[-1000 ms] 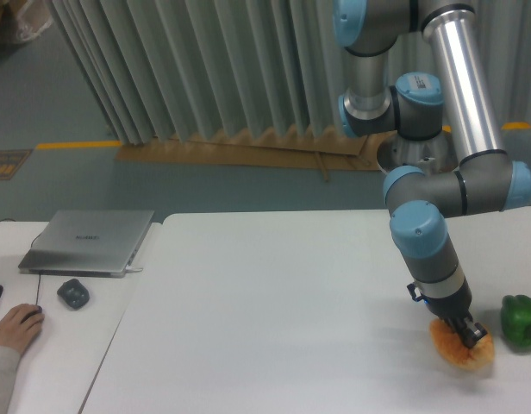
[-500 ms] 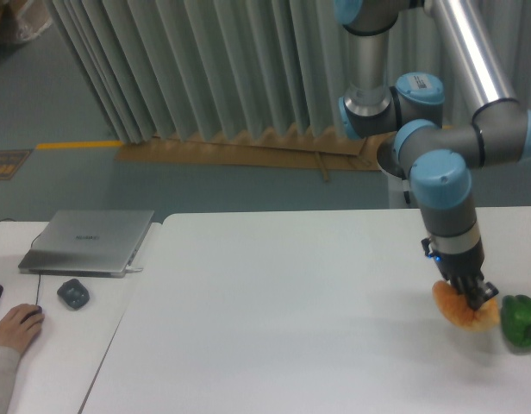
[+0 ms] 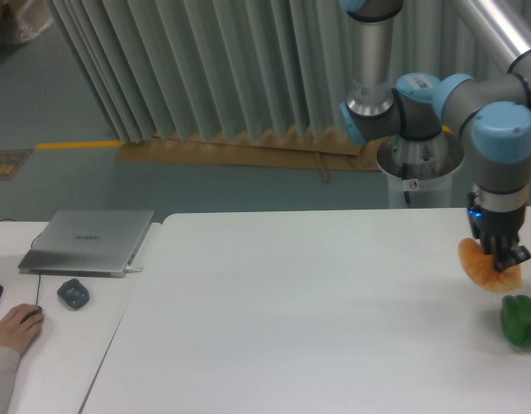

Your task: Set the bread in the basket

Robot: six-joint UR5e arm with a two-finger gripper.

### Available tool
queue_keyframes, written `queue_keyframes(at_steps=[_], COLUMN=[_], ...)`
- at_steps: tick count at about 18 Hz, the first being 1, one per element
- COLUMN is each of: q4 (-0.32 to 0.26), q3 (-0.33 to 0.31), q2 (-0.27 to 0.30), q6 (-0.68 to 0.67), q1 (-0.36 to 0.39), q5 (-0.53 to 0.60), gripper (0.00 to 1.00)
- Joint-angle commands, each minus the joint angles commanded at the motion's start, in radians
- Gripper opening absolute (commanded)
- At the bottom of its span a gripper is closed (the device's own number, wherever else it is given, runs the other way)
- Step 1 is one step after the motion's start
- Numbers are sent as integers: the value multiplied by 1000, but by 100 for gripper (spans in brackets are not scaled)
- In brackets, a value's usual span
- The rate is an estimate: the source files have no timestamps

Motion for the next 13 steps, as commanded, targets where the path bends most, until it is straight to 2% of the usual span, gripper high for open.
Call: queue_keyframes(at_steps=[2,6,9,13], q4=[8,34,110,135], q3=[2,9,15,20], q2=[-5,-12,-37,-46], q6=[92,189,198,198], q1=[44,117,153,190], q5=[-3,-2,2,0], gripper=[25,25,26,26])
